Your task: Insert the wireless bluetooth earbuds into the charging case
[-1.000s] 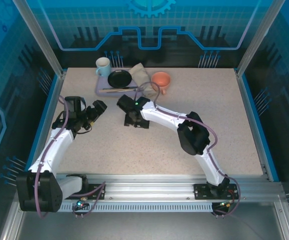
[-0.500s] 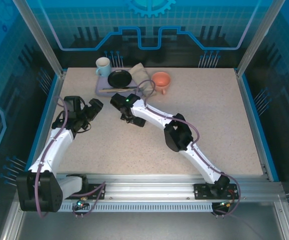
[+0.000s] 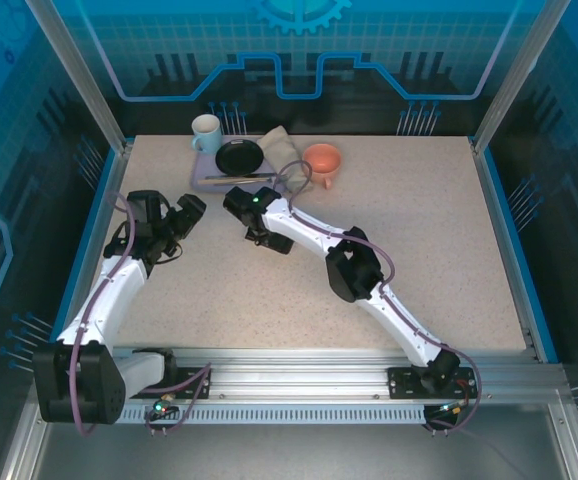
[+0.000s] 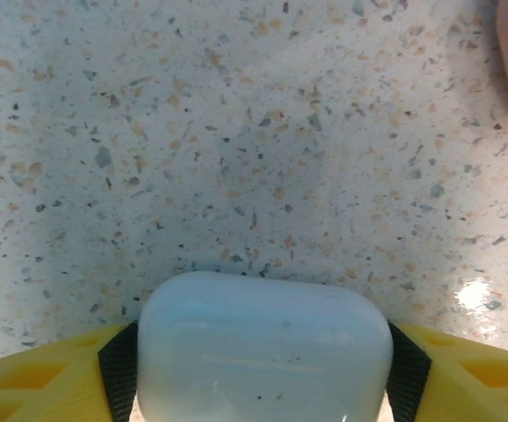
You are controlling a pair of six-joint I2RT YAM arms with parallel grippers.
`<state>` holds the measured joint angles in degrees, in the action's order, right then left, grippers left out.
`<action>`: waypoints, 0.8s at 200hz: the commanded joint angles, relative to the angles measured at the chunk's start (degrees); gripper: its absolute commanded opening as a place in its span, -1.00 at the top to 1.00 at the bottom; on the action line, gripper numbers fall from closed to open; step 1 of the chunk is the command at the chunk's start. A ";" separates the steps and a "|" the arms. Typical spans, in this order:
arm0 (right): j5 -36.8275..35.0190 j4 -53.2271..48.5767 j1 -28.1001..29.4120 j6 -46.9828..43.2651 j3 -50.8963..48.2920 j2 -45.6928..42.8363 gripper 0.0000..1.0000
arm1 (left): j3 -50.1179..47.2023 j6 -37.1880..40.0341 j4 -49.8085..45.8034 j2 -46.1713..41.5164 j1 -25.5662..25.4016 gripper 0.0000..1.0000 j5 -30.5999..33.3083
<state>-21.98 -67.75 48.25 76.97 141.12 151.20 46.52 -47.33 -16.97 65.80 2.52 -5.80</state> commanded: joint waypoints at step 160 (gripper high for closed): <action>3.48 13.56 1.20 -4.64 -46.26 -27.89 0.05 | 2.34 3.12 -1.88 0.46 0.47 -0.98 -3.89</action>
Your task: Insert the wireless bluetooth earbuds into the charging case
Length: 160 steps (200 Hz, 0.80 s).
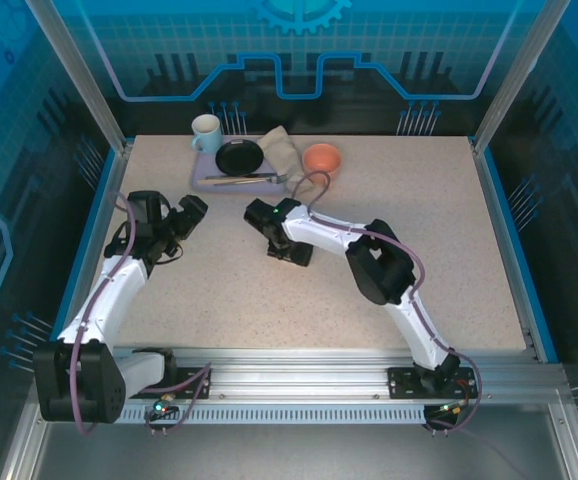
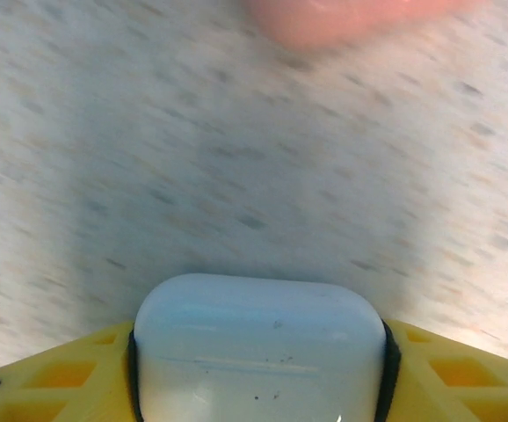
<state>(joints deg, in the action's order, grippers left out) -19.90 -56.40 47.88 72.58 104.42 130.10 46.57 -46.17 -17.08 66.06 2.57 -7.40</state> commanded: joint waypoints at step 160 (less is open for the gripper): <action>7.18 9.29 0.13 -1.86 -25.97 -13.55 -0.45 | 3.02 3.37 -4.49 -1.16 -0.20 -0.98 -3.45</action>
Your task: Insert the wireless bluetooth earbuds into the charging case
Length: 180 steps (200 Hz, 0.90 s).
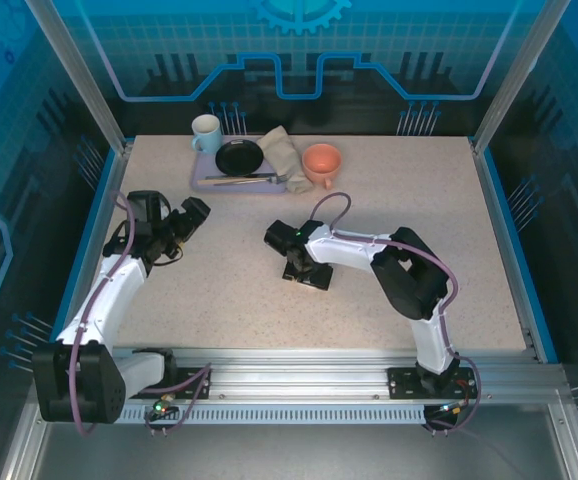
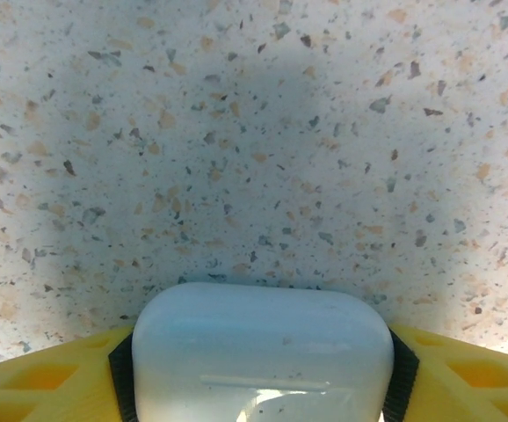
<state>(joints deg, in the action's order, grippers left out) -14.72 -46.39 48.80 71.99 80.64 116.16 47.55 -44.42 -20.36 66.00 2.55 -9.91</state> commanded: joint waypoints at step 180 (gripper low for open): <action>4.49 10.23 -2.48 1.34 -11.38 -11.38 0.22 | -8.97 0.63 13.52 -0.85 -6.03 -0.98 -8.88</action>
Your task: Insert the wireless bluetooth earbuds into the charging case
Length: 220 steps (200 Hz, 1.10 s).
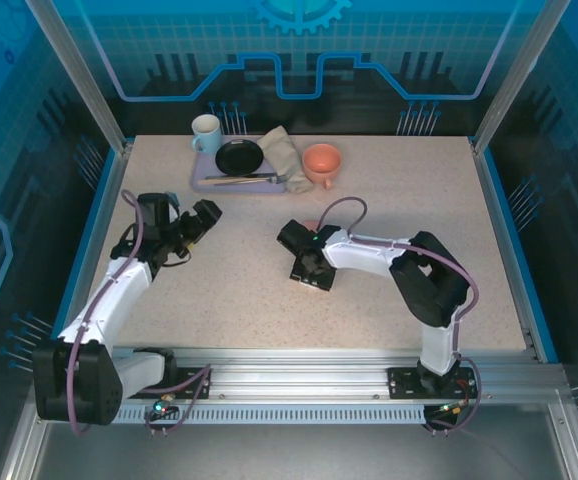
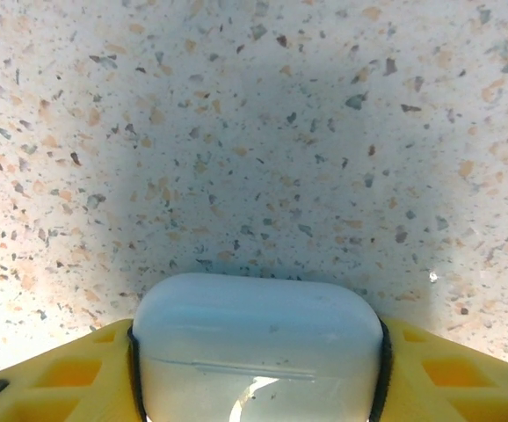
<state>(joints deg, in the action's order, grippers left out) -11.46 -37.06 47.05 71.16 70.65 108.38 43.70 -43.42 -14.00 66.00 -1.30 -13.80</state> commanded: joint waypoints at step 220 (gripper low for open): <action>11.18 10.05 -6.67 15.43 10.43 -1.55 0.20 | -17.82 -2.08 59.42 18.87 -24.69 -0.65 -3.48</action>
<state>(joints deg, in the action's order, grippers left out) -2.22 -28.23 41.12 84.58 79.61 106.10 24.27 -45.06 39.31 83.50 -25.36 -19.11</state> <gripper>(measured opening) 0.432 0.854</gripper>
